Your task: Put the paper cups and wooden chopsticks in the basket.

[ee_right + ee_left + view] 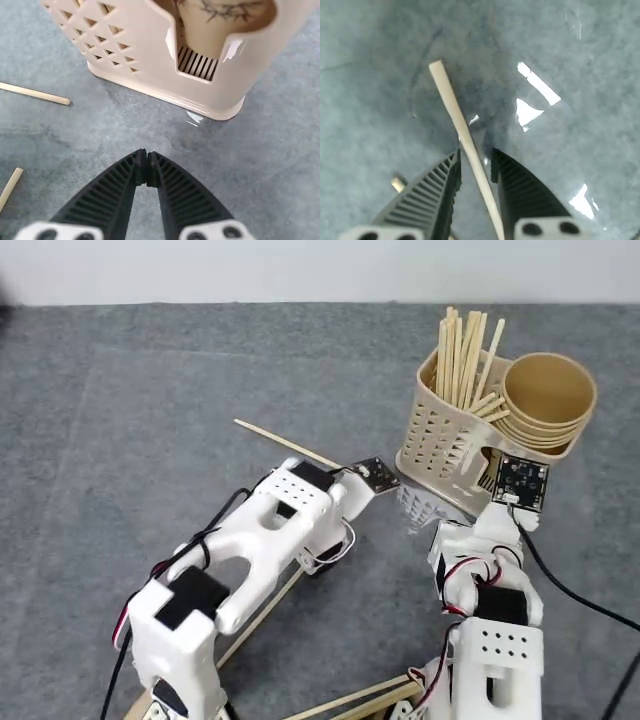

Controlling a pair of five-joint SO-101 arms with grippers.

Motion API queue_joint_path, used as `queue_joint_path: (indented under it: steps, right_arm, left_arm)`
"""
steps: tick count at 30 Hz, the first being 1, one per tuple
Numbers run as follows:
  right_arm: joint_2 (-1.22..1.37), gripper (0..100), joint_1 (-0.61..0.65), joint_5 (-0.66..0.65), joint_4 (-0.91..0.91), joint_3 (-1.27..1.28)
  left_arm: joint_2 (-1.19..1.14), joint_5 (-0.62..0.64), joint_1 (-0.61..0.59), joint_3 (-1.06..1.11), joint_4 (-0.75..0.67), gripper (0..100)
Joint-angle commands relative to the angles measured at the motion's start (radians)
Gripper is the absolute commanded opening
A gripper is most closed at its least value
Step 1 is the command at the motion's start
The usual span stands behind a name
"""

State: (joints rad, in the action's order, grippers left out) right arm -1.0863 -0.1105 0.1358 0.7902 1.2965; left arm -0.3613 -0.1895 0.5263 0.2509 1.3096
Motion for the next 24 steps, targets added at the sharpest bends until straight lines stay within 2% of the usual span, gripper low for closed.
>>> queue_joint_path:
  steps: [1, 4, 8, 16, 24]
  right_arm:
    - [-0.028, 1.2, -0.012, 0.008, -0.022, -0.011]
    - [-0.028, 1.2, -0.012, 0.009, -0.022, -0.011]
    - [-0.028, 1.2, -0.012, 0.009, -0.022, -0.011]
    - [-0.028, 1.2, -0.013, 0.009, -0.021, -0.011]
    - [-0.028, 1.2, -0.013, 0.009, -0.019, -0.009]
  left_arm:
    - [-0.038, 0.012, -0.002, -0.067, -0.012, 10]
    - [-0.063, 0.012, 0.002, -0.082, -0.011, 9]
    - [-0.086, 0.011, 0.006, -0.094, 0.011, 1]
    - [-0.103, 0.006, 0.000, -0.105, 0.058, 1]
    - [-0.037, 0.005, 0.000, -0.352, 0.310, 1]
